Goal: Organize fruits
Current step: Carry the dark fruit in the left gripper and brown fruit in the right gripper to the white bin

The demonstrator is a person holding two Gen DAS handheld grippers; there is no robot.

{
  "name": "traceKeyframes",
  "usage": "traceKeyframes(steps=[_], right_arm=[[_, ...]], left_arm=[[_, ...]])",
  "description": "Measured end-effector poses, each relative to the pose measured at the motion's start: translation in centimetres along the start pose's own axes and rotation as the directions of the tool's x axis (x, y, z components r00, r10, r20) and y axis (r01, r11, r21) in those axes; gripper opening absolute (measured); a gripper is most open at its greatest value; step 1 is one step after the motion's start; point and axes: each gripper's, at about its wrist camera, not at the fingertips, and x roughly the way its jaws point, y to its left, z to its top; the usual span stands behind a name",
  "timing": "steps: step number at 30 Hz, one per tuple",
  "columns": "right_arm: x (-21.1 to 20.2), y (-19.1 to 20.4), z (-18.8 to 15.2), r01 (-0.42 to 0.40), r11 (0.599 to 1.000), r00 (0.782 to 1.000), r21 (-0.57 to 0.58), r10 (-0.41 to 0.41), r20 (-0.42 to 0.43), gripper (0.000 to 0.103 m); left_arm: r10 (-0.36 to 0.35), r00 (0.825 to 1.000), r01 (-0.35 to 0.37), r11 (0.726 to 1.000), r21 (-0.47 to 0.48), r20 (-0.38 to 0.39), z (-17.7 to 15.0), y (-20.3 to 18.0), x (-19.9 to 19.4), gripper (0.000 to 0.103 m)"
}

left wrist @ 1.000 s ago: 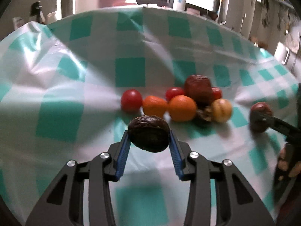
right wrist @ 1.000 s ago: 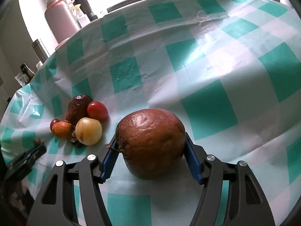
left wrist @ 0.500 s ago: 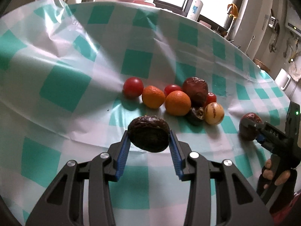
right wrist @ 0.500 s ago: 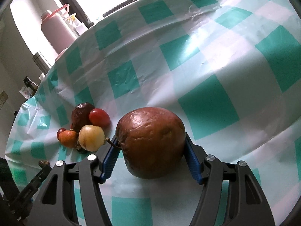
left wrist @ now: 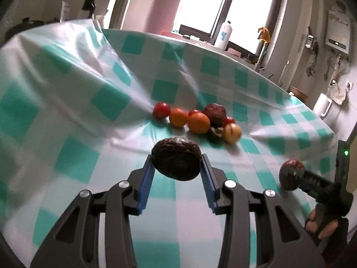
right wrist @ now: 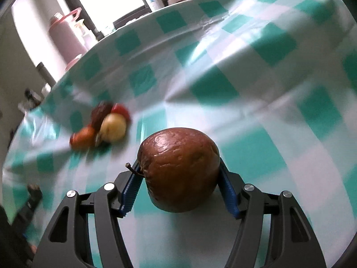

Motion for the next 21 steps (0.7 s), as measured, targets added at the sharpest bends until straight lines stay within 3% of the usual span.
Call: traceKeyframes(steps=[4, 10, 21], right_arm=[[-3.4, 2.3, -3.1, 0.046, 0.98, 0.999, -0.192, -0.046, 0.0, 0.063], [-7.5, 1.9, -6.8, 0.102, 0.947, 0.995, -0.304, -0.097, 0.03, 0.063], [-13.6, -4.5, -11.0, 0.201, 0.928, 0.978, -0.313, -0.174, 0.112, 0.063]], left_arm=[[-0.007, 1.0, 0.007, 0.998, 0.059, 0.012, -1.7, -1.4, -3.1, 0.041], [-0.045, 0.999, 0.046, 0.985, 0.166, -0.013, -4.3, -5.1, -5.5, 0.042], [-0.103, 0.988, 0.135, 0.932, 0.337, -0.112, -9.0, -12.1, -6.0, 0.042]])
